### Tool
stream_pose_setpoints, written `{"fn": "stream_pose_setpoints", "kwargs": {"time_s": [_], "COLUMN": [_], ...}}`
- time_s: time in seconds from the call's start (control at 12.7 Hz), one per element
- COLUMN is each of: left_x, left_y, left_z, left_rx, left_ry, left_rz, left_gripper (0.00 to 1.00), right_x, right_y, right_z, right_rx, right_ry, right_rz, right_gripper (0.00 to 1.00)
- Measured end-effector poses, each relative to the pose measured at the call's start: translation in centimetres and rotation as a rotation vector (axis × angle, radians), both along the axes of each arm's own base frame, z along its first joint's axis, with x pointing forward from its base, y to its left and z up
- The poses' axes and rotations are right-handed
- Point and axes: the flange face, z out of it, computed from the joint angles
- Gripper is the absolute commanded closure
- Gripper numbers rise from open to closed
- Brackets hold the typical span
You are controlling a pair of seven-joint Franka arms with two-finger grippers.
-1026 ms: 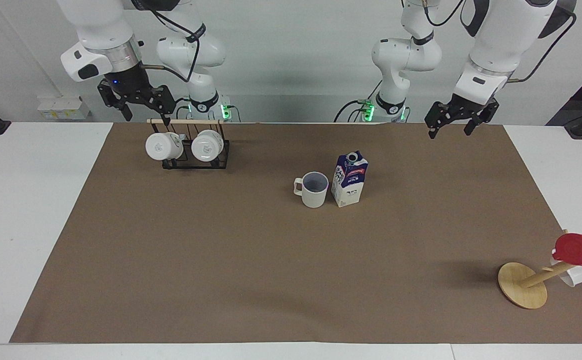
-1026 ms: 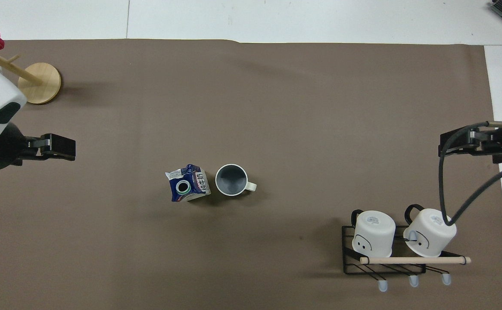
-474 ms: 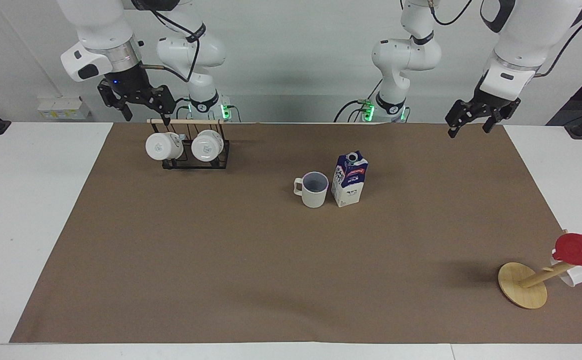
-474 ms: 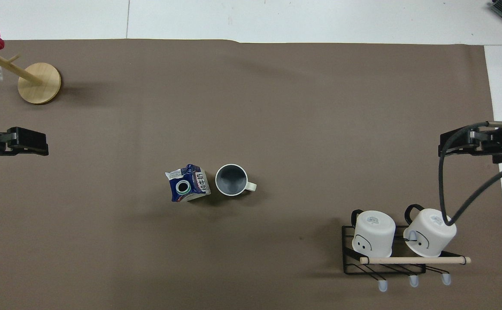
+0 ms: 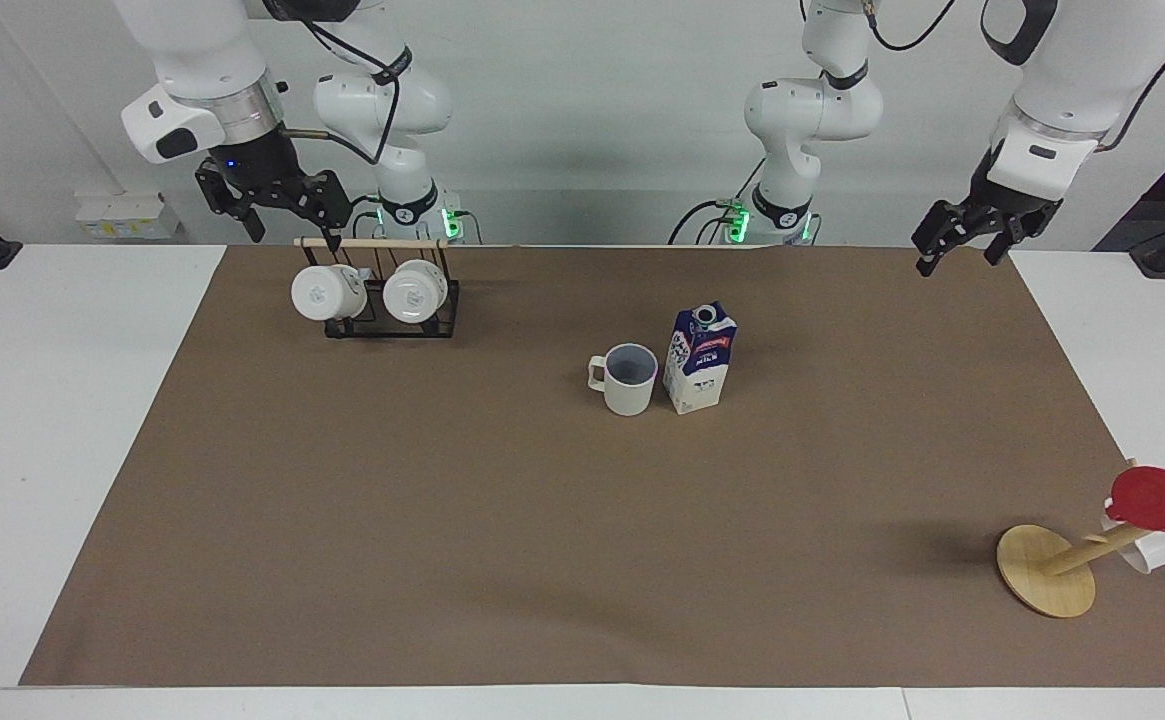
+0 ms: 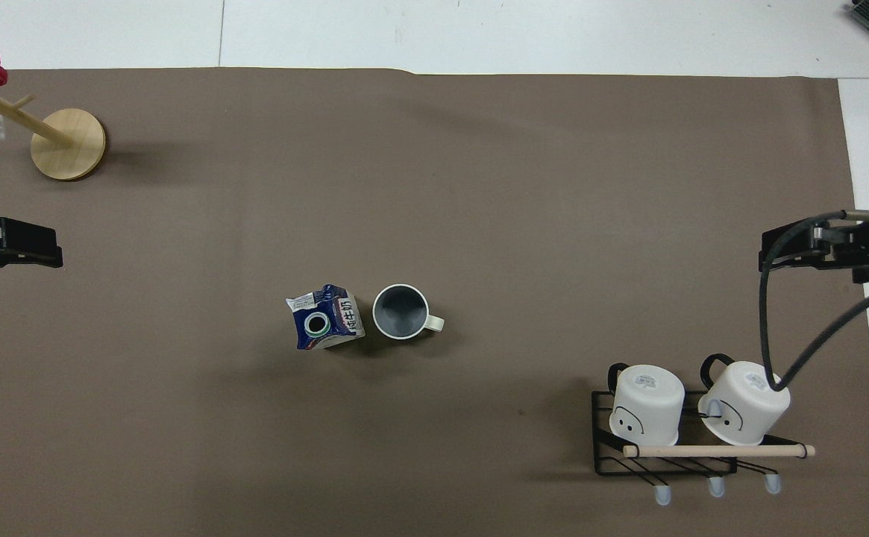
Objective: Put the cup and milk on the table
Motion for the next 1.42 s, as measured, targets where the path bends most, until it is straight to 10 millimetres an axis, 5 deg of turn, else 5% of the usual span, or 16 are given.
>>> {"fn": "stream_pose_setpoints", "kwargs": {"time_s": [1.42], "left_x": [-0.1], "left_y": [-0.3], "left_z": [0.23], "left_rx": [0.005], "left_ry": [0.004], "left_rz": [-0.048], "left_gripper": [0.0], "right_x": [0.0], "right_y": [0.0], "right_z": [0.0], "right_rx": [0.0], "right_ry": [0.0], "right_rz": [0.0], "right_gripper": [0.0]}}
